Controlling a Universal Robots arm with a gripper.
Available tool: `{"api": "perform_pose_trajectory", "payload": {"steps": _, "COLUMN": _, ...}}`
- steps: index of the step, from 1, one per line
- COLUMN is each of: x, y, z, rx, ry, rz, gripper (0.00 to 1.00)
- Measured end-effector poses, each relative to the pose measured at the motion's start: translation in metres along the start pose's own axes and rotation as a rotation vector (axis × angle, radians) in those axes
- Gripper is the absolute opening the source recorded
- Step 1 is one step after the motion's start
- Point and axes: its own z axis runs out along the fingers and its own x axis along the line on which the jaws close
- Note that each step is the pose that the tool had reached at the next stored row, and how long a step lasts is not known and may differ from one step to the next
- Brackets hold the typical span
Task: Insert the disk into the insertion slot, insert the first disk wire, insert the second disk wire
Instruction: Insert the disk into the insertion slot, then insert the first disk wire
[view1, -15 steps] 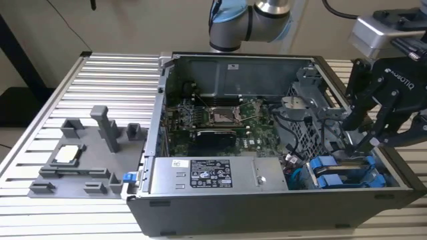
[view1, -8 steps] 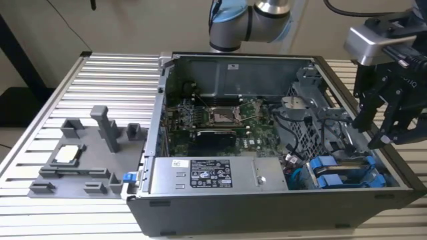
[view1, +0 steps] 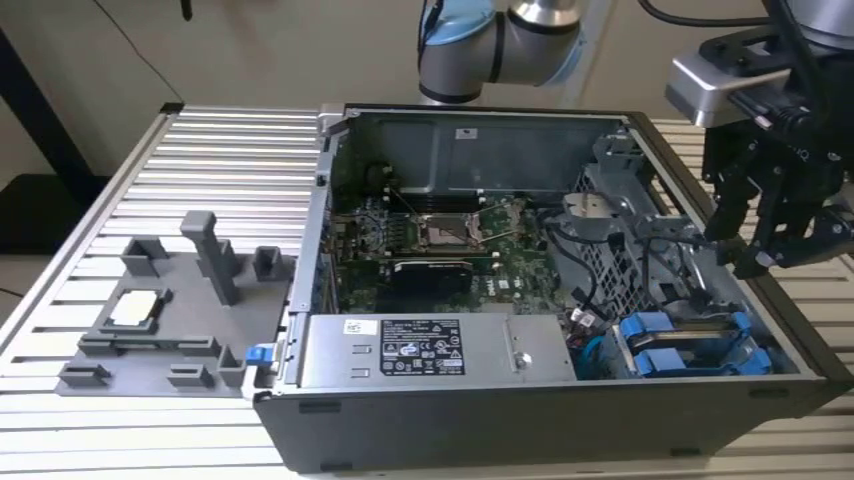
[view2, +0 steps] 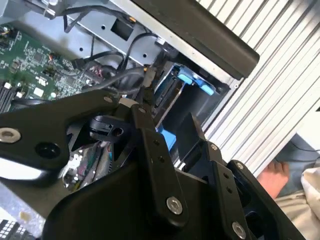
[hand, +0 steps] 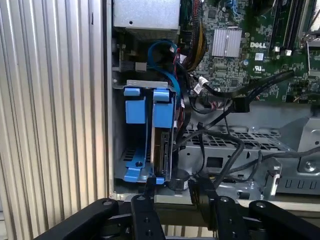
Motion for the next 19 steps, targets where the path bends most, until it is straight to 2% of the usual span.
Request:
{"api": "perform_pose_trajectory", "payload": {"steps": 2, "x": -0.0071, "y": 0.0000, "z": 0.0018, "rx": 0.0016, "ry": 0.0028, "rz": 0.000, "gripper": 0.47}}
{"api": "perform_pose_trajectory", "payload": {"steps": 4, "x": -0.0103, "y": 0.0000, "z": 0.0037, "rx": 0.0053, "ry": 0.0090, "rz": -0.002, "gripper": 0.47}}
{"api": "perform_pose_trajectory", "payload": {"steps": 7, "x": -0.0115, "y": -0.0015, "z": 0.0059, "rx": 0.0104, "ry": 0.0241, "rz": -0.005, "gripper": 0.47}}
{"api": "perform_pose_trajectory", "payload": {"steps": 12, "x": -0.0112, "y": -0.0080, "z": 0.0085, "rx": 0.0097, "ry": 0.0460, "rz": -0.010, "gripper": 0.47}}
{"api": "perform_pose_trajectory", "payload": {"steps": 14, "x": -0.0111, "y": -0.0085, "z": 0.0087, "rx": 0.0093, "ry": 0.0540, "rz": -0.012, "gripper": 0.47}}
{"api": "perform_pose_trajectory", "payload": {"steps": 19, "x": -0.0128, "y": -0.0086, "z": 0.0096, "rx": 0.0109, "ry": 0.0573, "rz": -0.013, "gripper": 0.47}}
